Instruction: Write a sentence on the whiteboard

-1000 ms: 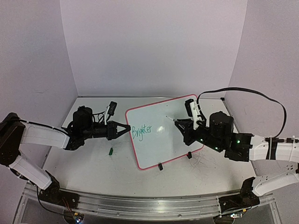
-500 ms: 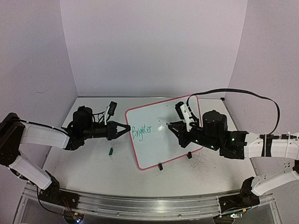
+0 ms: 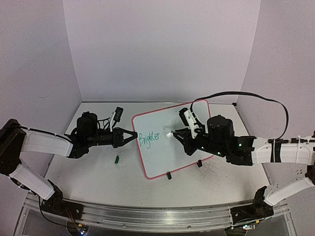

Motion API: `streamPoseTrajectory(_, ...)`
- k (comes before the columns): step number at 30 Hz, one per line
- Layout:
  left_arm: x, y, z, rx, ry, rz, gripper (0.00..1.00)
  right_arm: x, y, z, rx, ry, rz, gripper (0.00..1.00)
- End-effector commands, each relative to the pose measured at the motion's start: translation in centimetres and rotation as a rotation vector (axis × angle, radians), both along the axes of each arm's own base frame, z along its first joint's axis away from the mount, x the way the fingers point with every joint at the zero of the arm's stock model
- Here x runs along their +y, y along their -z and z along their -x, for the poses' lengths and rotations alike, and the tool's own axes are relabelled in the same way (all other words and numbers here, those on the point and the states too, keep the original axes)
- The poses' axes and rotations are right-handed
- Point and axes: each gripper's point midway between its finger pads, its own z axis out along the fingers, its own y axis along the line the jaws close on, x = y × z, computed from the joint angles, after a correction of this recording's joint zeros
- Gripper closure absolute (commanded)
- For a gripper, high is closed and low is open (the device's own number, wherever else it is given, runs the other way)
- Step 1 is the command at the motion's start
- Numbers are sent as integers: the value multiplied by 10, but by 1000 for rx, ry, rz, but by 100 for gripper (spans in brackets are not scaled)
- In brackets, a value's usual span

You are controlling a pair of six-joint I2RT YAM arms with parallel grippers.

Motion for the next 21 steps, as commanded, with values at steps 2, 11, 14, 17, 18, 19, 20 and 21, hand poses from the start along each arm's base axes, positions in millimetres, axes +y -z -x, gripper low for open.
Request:
streamPoseTrajectory(2, 0, -25, -6, -66, -15, 23, 100, 9, -18, -4, -31, -15, -32, 100)
streamPoseTrajectory(11, -1, -25, -6, -68, -17, 20, 100, -8, -16, -17, -46, 108, -15, 100)
streamPoseTrajectory(14, 0, -24, -7, -66, -20, 18, 100, -10, -16, -16, -47, 109, -17, 100)
streamPoseTrajectory(17, 0, -23, -7, -63, -21, 15, 100, -9, -14, -16, -42, 105, -12, 100)
streamPoseTrajectory(18, 0, -23, -7, -63, -21, 15, 100, -9, -13, -16, -41, 105, -9, 100)
streamPoseTrajectory(19, -1, -23, -7, -63, -20, 16, 100, -9, -12, -17, -40, 107, -6, 100)
streamPoseTrajectory(20, -1, -23, -7, -63, -19, 16, 100, -9, -11, -17, -41, 111, -5, 100)
streamPoseTrajectory(21, -1, -23, -7, -63, -18, 16, 100, -10, -11, -18, -26, 122, -19, 100)
